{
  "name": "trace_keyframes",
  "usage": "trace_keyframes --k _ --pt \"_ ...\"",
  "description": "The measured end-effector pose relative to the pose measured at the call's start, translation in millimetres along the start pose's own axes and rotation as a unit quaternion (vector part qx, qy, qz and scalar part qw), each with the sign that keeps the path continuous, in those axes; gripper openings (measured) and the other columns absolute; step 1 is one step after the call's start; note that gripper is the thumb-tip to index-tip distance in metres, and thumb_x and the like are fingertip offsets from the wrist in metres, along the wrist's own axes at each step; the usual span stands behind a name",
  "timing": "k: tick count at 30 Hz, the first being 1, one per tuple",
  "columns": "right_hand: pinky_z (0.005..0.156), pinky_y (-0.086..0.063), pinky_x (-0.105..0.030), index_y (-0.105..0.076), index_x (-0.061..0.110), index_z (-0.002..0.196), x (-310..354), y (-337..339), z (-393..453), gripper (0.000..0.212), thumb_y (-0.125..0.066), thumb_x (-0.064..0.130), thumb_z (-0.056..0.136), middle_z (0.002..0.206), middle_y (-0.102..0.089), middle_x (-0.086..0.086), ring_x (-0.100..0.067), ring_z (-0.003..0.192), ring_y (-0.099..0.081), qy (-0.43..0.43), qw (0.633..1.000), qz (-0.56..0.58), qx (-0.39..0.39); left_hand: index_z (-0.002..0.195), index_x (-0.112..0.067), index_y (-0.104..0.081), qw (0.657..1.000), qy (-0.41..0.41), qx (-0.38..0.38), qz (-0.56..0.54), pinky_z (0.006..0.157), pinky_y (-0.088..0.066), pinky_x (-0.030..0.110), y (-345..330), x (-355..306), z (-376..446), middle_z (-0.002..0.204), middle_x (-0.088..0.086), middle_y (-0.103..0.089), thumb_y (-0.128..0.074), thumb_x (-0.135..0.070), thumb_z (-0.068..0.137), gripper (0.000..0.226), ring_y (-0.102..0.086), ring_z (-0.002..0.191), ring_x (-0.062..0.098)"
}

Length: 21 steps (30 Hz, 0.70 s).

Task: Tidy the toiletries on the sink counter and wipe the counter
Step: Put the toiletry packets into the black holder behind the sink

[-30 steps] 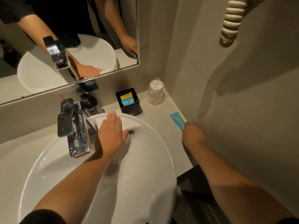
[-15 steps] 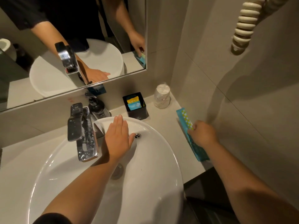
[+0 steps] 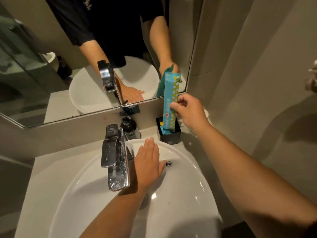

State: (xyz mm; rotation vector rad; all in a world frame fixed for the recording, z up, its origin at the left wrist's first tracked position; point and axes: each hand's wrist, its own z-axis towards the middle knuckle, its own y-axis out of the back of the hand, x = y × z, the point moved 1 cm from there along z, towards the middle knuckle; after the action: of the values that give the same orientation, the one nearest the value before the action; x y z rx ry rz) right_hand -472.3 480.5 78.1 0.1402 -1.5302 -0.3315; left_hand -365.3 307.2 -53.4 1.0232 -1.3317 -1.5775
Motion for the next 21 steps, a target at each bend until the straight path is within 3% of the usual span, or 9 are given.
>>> trace_keyframes --k 5,9,12,15,18,21 --pt "0.062 -0.049 -0.030 -0.066 0.015 0.080 -47 -16 -1 0.009 -0.072 0.021 0.081 0.071 -0.065 0.001 -0.014 0.064 -0.058 -0.057 0.987 -0.128 0.084 0.132 0.000 -0.046 1.000 -0.003 -0.003 0.007 0.109 -0.032 0.047 -2 2 0 0.143 0.023 -0.044 -0.041 -0.048 0.091 0.064 -0.037 0.136 0.037" --pt "0.083 -0.052 -0.035 -0.072 0.014 0.103 -55 -13 2 0.025 -0.072 0.027 0.081 0.103 -0.063 -0.007 -0.021 0.089 -0.063 -0.065 0.979 -0.176 0.082 0.132 0.000 -0.046 1.000 0.002 0.001 0.013 0.110 -0.031 0.047 0 1 0 0.143 0.022 -0.045 -0.043 -0.049 0.089 0.065 -0.038 0.135 0.036" --pt "0.088 -0.045 -0.027 -0.064 0.013 0.121 -45 2 2 0.043 -0.072 0.030 0.082 0.109 -0.054 -0.002 -0.013 0.097 -0.057 -0.046 0.985 -0.165 0.039 0.131 0.000 -0.048 1.000 0.002 -0.008 0.015 0.109 -0.032 0.047 1 1 -1 0.142 0.023 -0.046 -0.043 -0.048 0.089 0.064 -0.040 0.134 0.037" --pt "0.074 -0.048 -0.031 -0.072 0.016 0.101 -46 44 -28 0.023 -0.063 0.030 0.085 0.095 -0.062 0.000 -0.017 0.084 -0.059 -0.026 0.980 -0.183 -0.079 0.131 0.002 -0.050 1.000 0.002 -0.009 0.015 0.108 -0.035 0.048 2 1 -2 0.142 0.024 -0.045 -0.042 -0.047 0.090 0.064 -0.040 0.134 0.037" --pt "0.060 -0.046 -0.033 -0.066 0.019 0.079 -80 99 -92 0.024 -0.048 0.033 0.088 0.081 -0.067 -0.006 -0.027 0.070 -0.058 -0.081 0.921 -0.370 -0.095 0.129 0.004 -0.053 1.000 0.000 -0.016 0.012 0.106 -0.038 0.049 3 1 -3 0.140 0.025 -0.047 -0.041 -0.046 0.090 0.064 -0.042 0.132 0.039" --pt "0.069 -0.051 -0.034 -0.066 0.019 0.095 -124 126 -155 0.028 -0.047 0.040 0.091 0.096 -0.069 -0.008 -0.029 0.083 -0.064 -0.193 0.834 -0.517 0.014 0.128 0.004 -0.052 1.000 0.000 -0.026 0.004 0.106 -0.037 0.049 1 1 -1 0.139 0.026 -0.048 -0.042 -0.045 0.091 0.062 -0.043 0.132 0.039"
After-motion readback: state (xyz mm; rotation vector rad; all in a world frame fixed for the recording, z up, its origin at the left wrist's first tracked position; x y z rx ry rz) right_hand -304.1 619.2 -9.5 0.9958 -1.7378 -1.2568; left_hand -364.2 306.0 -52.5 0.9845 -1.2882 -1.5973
